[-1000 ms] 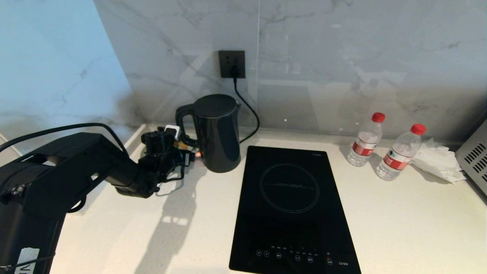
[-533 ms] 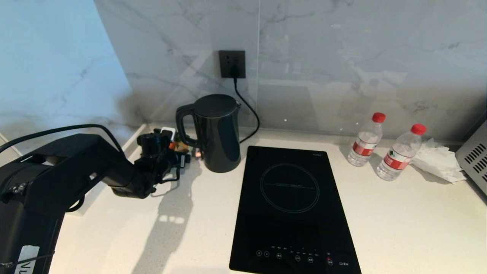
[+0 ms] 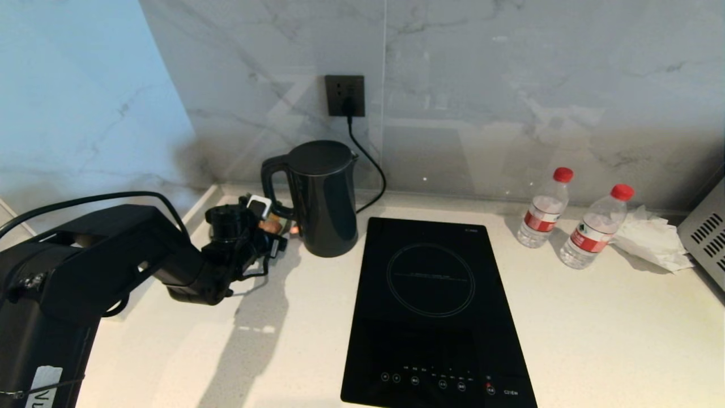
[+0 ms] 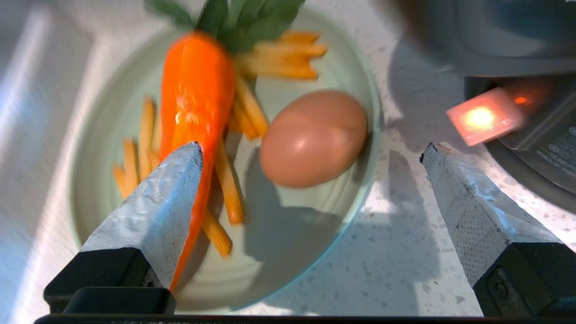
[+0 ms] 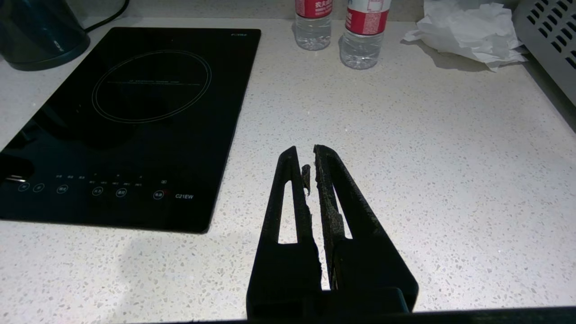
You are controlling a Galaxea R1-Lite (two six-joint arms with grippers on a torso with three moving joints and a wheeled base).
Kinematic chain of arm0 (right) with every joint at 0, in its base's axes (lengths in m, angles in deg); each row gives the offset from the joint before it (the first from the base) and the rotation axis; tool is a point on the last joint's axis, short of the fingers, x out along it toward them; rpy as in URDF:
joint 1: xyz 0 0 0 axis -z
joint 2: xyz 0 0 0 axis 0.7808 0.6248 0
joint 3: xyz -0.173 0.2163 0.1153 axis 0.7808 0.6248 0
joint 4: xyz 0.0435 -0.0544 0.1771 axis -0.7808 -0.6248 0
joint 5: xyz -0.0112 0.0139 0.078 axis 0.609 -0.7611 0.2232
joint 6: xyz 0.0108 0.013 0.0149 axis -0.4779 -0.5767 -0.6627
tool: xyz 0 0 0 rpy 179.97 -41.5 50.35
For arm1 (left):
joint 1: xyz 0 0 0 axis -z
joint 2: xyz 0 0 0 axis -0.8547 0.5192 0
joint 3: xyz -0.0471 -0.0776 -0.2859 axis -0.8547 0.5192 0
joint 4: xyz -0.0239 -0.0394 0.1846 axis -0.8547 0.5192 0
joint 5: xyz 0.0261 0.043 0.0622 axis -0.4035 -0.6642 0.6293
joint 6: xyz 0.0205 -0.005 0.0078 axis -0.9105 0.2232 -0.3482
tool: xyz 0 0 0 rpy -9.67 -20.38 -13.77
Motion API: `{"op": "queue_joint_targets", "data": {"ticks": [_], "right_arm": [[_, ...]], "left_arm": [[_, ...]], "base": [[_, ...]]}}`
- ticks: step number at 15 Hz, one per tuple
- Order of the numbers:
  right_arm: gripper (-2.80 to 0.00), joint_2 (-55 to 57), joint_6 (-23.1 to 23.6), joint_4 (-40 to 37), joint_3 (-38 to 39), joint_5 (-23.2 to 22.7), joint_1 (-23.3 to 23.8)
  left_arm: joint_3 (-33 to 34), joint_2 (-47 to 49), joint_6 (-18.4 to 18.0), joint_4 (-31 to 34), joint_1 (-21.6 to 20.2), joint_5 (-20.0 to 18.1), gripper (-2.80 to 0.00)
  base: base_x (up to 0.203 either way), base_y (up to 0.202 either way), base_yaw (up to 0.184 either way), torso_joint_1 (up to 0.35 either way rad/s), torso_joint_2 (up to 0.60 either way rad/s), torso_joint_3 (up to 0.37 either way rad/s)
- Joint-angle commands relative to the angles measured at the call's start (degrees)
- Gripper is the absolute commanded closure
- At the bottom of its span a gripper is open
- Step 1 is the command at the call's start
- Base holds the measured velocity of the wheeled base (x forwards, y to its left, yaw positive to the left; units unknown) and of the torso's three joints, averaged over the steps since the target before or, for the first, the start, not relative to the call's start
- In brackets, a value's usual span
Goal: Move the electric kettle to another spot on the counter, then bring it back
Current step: Finish boiling water
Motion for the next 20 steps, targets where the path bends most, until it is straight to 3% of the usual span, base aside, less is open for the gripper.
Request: {"op": "queue_joint_targets", "data": {"ticks": [1, 17, 20], "right_arm": [[0.0, 0.0, 0.0, 0.01, -0.01, 0.0, 0.0], [0.0, 0.0, 0.01, 0.01, -0.01, 0.0, 0.0], [0.0, 0.0, 0.0, 0.01, -0.01, 0.0, 0.0]], "left_arm": [[0.6, 1.87, -1.44, -3.81, 0.31, 0.09, -2.8], [-0.65, 2.49, 0.12, -3.87, 2.86, 0.84, -2.8], [-1.86, 2.84, 0.92, -3.85, 2.86, 2.9, -2.8]], "base": [[0.0, 0.0, 0.0, 0.0, 0.0, 0.0], [0.0, 0.0, 0.0, 0.0, 0.0, 0.0], [0.0, 0.0, 0.0, 0.0, 0.0, 0.0]]}}
